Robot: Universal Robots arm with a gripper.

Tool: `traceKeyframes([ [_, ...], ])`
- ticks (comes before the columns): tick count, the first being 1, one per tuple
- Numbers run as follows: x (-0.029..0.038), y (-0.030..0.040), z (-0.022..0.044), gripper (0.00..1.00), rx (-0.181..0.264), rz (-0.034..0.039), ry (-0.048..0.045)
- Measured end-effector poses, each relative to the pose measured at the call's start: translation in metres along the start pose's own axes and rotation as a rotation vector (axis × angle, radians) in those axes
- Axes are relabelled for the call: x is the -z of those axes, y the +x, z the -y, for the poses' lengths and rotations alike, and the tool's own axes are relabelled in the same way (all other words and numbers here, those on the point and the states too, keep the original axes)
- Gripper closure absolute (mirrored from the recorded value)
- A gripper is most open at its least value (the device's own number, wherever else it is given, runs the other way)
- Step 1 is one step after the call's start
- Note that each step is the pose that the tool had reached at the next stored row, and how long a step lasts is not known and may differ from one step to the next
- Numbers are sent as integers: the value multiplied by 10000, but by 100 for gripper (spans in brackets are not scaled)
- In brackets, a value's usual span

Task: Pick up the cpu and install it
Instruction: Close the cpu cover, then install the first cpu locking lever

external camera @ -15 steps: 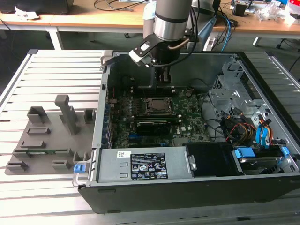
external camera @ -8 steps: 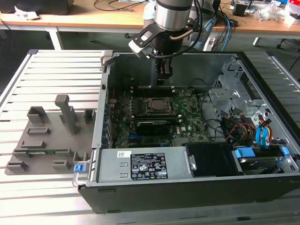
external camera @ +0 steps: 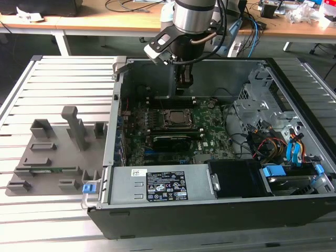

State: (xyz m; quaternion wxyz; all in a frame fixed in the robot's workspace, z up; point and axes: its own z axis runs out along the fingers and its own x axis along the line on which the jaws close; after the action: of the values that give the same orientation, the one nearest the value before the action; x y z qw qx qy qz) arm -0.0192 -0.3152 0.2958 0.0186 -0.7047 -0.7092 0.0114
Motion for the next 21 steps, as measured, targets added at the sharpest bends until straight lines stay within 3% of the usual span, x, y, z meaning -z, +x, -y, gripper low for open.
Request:
traceKeyframes([
  [7,0,0,0,89,125,7,2],
  [9,0,0,0,89,725,32,7],
  [10,0,0,0,89,1242,54,13],
  [16,0,0,0,89,2802,120,29],
  [18,0,0,0,89,3713,159,38],
  [21,0,0,0,89,4071,174,42],
])
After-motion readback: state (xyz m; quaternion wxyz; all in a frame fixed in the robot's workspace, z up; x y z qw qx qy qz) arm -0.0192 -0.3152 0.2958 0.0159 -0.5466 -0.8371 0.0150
